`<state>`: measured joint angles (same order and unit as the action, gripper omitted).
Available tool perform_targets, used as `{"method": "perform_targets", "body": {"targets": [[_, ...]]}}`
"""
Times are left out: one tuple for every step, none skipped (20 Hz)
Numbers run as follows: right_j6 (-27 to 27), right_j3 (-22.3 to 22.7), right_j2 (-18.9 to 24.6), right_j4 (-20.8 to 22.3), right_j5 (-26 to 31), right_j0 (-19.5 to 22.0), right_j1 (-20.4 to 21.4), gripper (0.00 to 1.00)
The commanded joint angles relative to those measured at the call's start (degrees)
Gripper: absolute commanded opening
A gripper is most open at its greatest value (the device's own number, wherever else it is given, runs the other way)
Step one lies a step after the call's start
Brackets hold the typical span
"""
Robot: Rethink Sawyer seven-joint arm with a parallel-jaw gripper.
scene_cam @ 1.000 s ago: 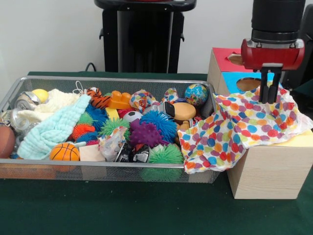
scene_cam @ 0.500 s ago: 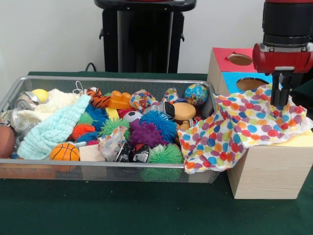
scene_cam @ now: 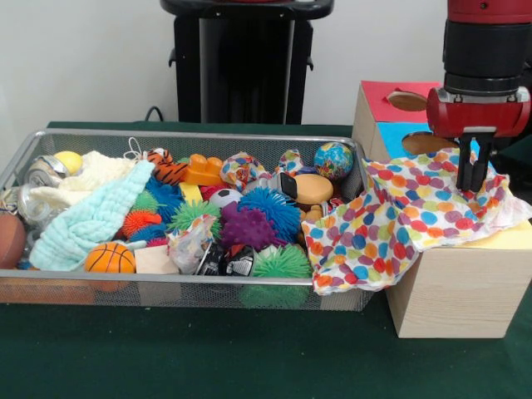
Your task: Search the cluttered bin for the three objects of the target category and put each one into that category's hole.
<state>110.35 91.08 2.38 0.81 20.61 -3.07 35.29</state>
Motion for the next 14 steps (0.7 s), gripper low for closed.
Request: {"method": "perform_targets", "body": {"targets": [[6.32, 2.28, 3.57, -0.5, -0.77, 2.15, -2.68, 0.0], [6.12, 2.38, 3.83, -0.45, -0.91, 2.39, -2.68, 0.0], [6.05, 2.61, 4.15, -0.44, -1.23, 2.59, -2.79, 0.0], [5.97, 2.65, 4.38, -0.45, -1.38, 2.73, -2.91, 0.0], [5.94, 2.63, 4.57, -0.45, -1.62, 2.84, -3.02, 0.0], [5.93, 2.67, 4.74, -0.45, -1.84, 2.95, -3.07, 0.0], [5.88, 2.42, 4.72, -0.42, -1.8, 2.92, -3.14, 0.0], [5.75, 2.2, 4.77, -0.36, -1.75, 2.94, -3.17, 0.0], [5.55, 1.87, 4.66, -0.26, -1.46, 2.89, -3.16, 0.0], [5.16, 1.5, 4.58, -0.1, -1.01, 2.91, -3.06, 0.0], [4.54, 1.14, 4.63, 0.12, -0.41, 3.1, -2.86, 0.0], [3.86, 0.9, 4.81, 0.21, 0.45, 3.41, -2.68, 0.0], [3.18, 0.65, 5.05, 0.41, 0.93, 3.77, -2.62, 0.0], [2.53, 0.72, 5.78, 0.38, 1.15, 4.43, -2.74, 0.0]]}}
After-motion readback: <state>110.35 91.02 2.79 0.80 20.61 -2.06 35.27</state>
